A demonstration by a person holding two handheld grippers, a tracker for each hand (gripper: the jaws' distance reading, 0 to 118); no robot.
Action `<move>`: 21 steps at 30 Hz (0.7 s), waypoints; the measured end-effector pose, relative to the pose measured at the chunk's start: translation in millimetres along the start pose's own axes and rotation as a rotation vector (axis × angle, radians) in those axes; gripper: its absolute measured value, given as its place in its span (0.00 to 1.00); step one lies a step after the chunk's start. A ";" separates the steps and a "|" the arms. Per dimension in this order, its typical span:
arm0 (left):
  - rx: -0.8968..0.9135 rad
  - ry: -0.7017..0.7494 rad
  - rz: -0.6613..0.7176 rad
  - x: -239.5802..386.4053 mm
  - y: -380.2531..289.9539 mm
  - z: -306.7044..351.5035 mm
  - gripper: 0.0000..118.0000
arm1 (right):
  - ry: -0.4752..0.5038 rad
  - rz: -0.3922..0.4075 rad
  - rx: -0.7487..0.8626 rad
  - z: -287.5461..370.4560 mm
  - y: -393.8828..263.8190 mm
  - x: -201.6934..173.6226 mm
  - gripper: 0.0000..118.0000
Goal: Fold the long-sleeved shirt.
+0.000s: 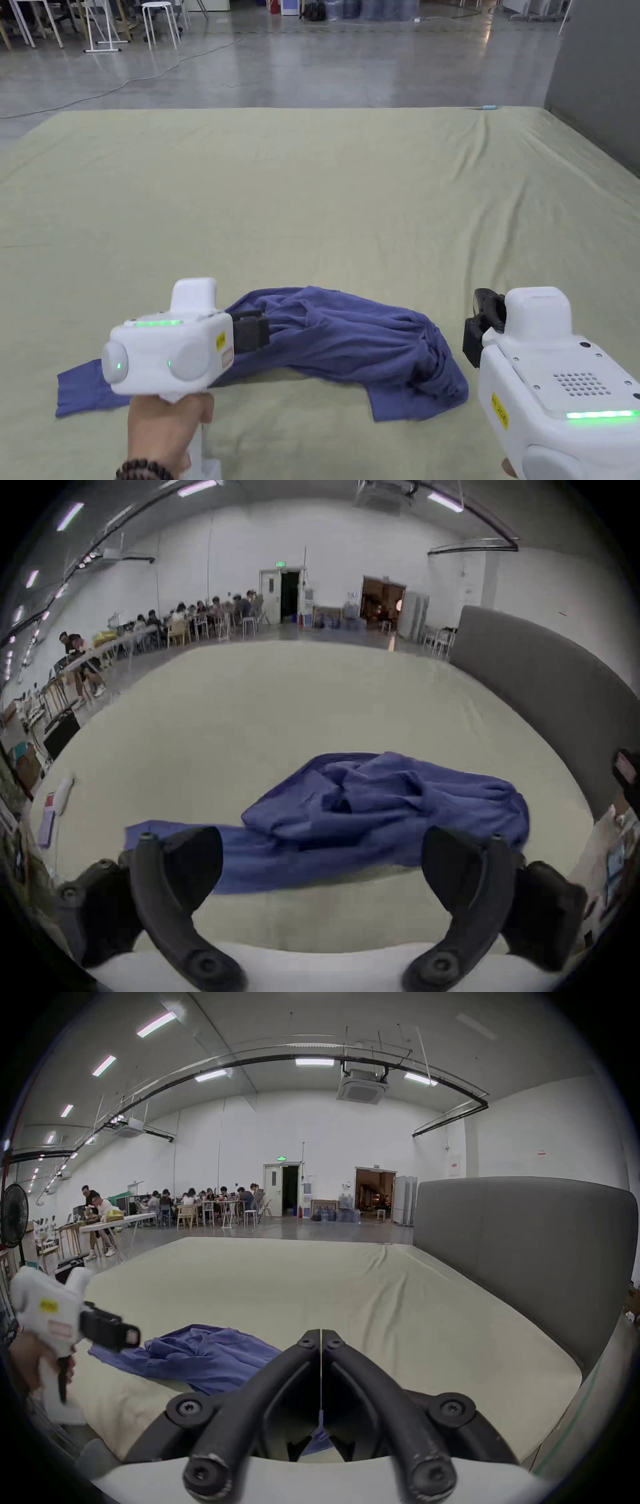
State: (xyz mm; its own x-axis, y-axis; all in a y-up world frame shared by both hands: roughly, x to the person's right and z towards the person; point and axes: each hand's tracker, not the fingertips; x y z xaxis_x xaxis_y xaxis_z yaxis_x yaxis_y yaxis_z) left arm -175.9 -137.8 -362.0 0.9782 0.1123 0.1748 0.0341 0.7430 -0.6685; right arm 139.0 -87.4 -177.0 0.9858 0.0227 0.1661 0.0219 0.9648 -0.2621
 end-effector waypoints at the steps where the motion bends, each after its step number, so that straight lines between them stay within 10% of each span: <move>1: -0.014 0.012 0.002 -6.0 10.7 -18.1 0.95 | -0.003 0.000 -0.007 -3.5 -2.3 0.6 0.00; 7: -0.240 0.053 0.035 -40.3 47.5 -111.5 0.92 | -0.018 0.006 -0.069 -23.6 -15.1 5.2 0.00; 11: -0.422 0.034 -0.037 -43.6 33.5 -141.8 0.40 | -0.026 -0.005 -0.098 -34.8 -20.6 6.4 0.00; 12: -0.411 0.028 -0.053 -42.1 29.0 -142.1 0.12 | -0.026 -0.006 -0.104 -36.7 -21.7 6.2 0.00; 16: -0.319 -0.010 -0.069 -31.1 28.1 -115.3 0.00 | -0.022 -0.001 -0.144 -45.6 -27.2 4.6 0.00; 17: -0.321 -0.037 -0.038 -28.8 27.5 -111.6 0.00 | -0.019 -0.003 -0.160 -49.2 -27.5 4.9 0.09; 19: -0.328 0.000 -0.083 -22.0 30.4 -108.9 0.00 | 0.002 -0.010 -0.219 -59.5 -27.4 6.5 0.58; 21: -0.314 0.005 -0.119 -19.1 34.9 -106.2 0.00 | 0.022 0.001 -0.355 -76.0 -28.9 10.2 0.74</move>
State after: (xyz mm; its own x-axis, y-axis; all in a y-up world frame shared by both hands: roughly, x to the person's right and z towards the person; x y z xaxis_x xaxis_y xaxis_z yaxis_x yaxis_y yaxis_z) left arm -171.7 -184.1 -465.4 0.9646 0.0327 0.2619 0.2090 0.5110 -0.8338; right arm 161.0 -134.9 -240.0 0.9891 0.0144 0.1465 0.0736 0.8134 -0.5770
